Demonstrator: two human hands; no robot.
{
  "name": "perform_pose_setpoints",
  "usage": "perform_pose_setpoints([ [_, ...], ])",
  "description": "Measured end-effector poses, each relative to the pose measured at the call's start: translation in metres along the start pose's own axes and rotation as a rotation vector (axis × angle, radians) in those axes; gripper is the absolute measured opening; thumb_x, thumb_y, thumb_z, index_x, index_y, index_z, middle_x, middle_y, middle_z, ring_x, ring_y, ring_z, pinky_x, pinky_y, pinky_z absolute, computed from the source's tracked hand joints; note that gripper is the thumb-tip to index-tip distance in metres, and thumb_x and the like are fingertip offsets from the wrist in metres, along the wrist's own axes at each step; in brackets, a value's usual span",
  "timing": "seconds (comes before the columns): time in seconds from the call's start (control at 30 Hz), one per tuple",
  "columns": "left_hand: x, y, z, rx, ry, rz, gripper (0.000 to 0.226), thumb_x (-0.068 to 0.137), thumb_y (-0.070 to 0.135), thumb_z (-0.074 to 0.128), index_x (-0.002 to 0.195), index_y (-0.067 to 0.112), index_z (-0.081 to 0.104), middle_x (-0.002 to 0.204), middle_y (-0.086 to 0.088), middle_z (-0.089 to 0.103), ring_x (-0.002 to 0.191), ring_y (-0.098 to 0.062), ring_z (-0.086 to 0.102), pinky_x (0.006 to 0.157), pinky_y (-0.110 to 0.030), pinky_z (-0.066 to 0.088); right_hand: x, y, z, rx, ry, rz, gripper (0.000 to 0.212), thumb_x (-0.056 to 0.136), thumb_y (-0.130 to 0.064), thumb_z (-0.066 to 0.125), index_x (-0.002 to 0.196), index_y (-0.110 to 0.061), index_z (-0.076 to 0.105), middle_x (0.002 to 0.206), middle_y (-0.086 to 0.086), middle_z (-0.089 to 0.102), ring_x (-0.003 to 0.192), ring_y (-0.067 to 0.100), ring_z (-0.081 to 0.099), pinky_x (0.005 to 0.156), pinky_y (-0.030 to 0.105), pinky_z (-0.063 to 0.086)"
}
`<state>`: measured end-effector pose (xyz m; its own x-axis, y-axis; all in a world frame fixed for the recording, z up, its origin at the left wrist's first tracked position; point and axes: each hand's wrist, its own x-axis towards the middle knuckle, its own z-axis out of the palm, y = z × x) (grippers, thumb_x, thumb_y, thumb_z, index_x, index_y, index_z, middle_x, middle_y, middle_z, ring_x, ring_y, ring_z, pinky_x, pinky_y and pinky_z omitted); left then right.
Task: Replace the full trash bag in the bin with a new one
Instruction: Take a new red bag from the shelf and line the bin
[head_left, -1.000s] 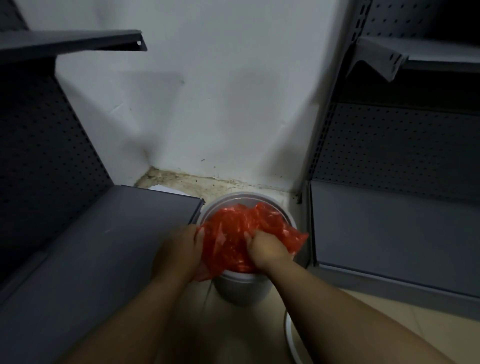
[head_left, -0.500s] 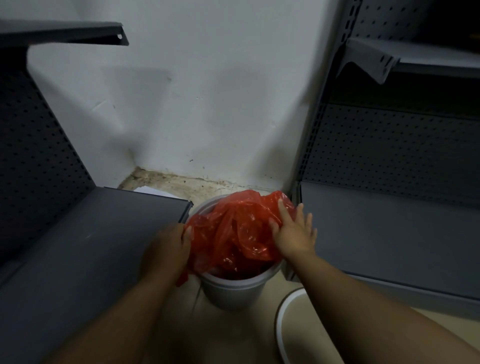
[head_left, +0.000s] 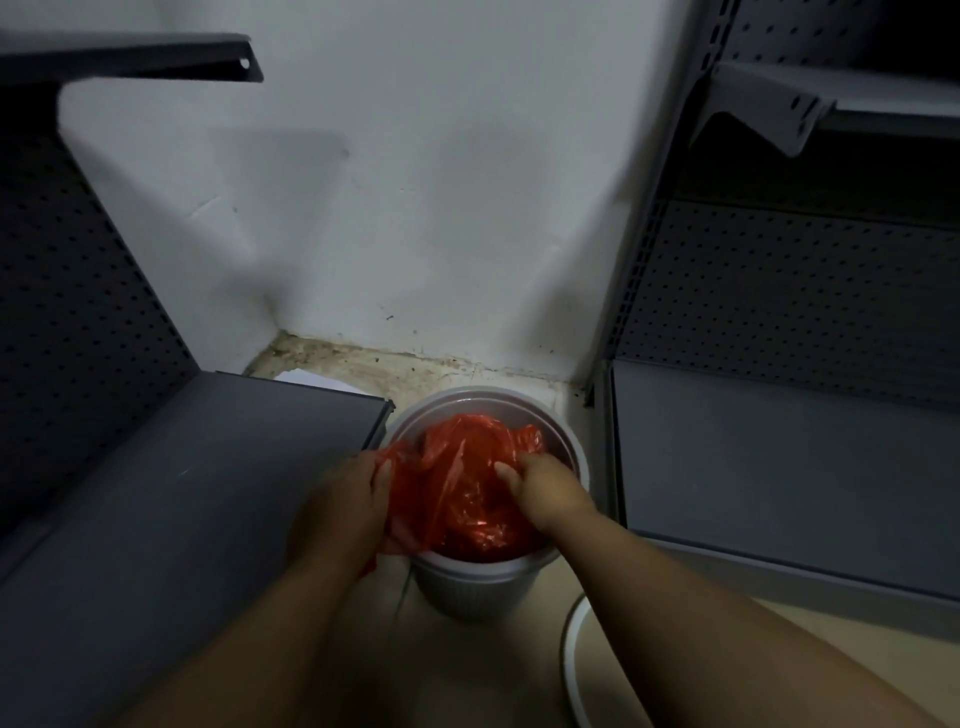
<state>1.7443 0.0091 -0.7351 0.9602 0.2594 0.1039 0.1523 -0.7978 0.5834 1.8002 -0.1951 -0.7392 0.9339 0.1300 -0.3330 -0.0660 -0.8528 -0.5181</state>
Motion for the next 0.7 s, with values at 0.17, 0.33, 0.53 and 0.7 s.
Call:
perform_pose_setpoints([
  [0.17,0.007,0.005,-0.001,0.015,0.002,-0.007,0.032,0.097,0.038,0.032,0.096,0.024,0.061,0.091,0.002,0.060,0.079,-0.015,0.056,0.069,-0.032,0.047,0.000,0.014,-0.022,-0.011,0.376,0.034,0.032,0.098,-0.028,0.045,0.102,-0.006,0.068,0.103,0.015,0.068,0.094,0.032,0.064,0.079,0.034,0.048],
  [0.33,0.023,0.012,-0.005,0.054,0.011,-0.033,0.036,0.099,0.039,0.027,0.097,0.020,0.058,0.085,0.000,0.058,0.079,-0.018,0.056,0.071,-0.032,0.045,0.010,0.043,-0.057,0.003,0.404,0.230,0.026,0.095,-0.016,0.045,0.083,-0.007,0.066,0.089,0.015,0.068,0.080,0.032,0.063,0.066,0.031,0.047],
  [0.53,0.045,0.027,-0.007,0.050,0.067,0.030,0.037,0.099,0.035,0.029,0.098,0.015,0.061,0.092,-0.008,0.063,0.081,-0.021,0.057,0.071,-0.032,0.043,0.005,0.036,-0.077,0.038,0.437,0.126,0.031,0.091,-0.027,0.060,0.117,-0.010,0.062,0.115,0.010,0.065,0.103,0.027,0.061,0.084,0.034,0.049],
  [0.7,0.059,0.029,-0.011,0.089,0.113,0.082,0.037,0.098,0.032,0.031,0.104,0.011,0.061,0.095,-0.012,0.064,0.077,-0.025,0.054,0.069,-0.034,0.044,-0.017,0.007,-0.065,-0.142,0.679,-0.264,0.022,0.084,-0.014,0.065,0.106,-0.010,0.064,0.104,0.010,0.063,0.099,0.029,0.059,0.083,0.038,0.049],
])
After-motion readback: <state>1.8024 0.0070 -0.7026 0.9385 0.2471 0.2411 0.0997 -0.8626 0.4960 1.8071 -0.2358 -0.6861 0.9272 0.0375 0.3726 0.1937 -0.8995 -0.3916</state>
